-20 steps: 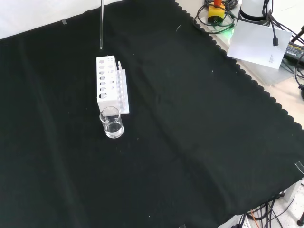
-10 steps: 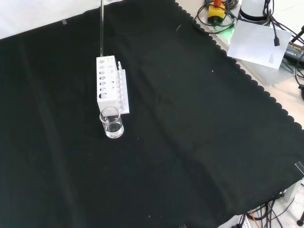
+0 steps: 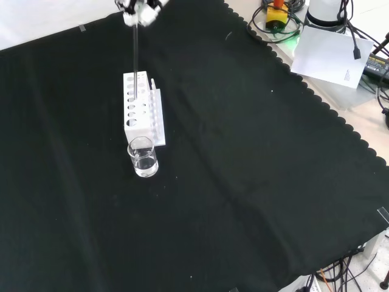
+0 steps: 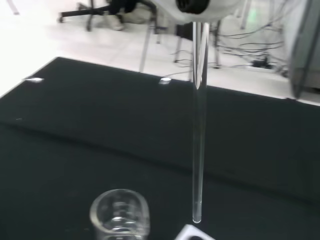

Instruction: Stir in the beaker to the left of the white test tube rack with the glass rod.

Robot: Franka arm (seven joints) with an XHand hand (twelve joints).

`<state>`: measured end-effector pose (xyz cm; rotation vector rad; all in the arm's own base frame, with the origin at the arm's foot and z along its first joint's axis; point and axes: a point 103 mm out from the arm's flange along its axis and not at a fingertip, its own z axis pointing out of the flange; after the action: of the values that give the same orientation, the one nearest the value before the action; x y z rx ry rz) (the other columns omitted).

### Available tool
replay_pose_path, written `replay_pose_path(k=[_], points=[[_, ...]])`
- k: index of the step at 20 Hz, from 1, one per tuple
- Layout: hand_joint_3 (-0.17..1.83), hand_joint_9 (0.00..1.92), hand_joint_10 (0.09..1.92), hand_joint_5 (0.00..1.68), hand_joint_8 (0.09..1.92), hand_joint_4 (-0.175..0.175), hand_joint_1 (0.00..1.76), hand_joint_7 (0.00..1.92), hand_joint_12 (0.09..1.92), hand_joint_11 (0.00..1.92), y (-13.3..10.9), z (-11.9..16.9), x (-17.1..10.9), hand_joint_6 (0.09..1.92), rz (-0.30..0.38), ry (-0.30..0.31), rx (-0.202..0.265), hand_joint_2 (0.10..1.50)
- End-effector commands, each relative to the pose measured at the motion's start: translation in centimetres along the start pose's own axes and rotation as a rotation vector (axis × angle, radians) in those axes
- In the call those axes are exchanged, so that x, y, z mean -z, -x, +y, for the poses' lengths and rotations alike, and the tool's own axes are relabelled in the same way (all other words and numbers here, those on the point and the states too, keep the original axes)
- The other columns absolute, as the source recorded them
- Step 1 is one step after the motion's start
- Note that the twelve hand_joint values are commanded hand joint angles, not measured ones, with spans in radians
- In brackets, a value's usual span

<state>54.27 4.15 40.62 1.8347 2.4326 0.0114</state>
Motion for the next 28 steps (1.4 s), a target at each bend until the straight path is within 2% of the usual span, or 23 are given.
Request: replay_pose_path(k=[1, 5, 9, 17, 28], points=[[0.01, 1.55, 0.94, 1.12, 1.16, -0.175, 1.3, 1.08, 1.17, 1.38, -3.8, 1.9, -0.6, 0.46, 0.031, 0.009, 0.101, 1.07], [0.01, 1.55, 0.94, 1.12, 1.16, -0.175, 1.3, 1.08, 1.17, 1.38, -5.4, 2.5, -1.2, 0.46, 0.043, 0.019, 0.155, 1.07], [0.01, 1.55, 0.94, 1.12, 1.16, -0.175, 1.3, 1.08, 1.17, 1.38, -6.3, 3.5, -2.1, 0.46, 0.047, 0.014, 0.184, 1.07], [0.0, 1.55, 0.94, 1.12, 1.16, -0.175, 1.3, 1.08, 1.17, 1.38, -5.3, 5.4, -4.6, 0.46, 0.077, -0.011, 0.196, 1.07], [0.0, 1.55, 0.94, 1.12, 1.16, -0.175, 1.3, 1.08, 1.17, 1.39, -4.3, 7.3, -8.1, 0.45, 0.08, -0.048, 0.205, 1.07]])
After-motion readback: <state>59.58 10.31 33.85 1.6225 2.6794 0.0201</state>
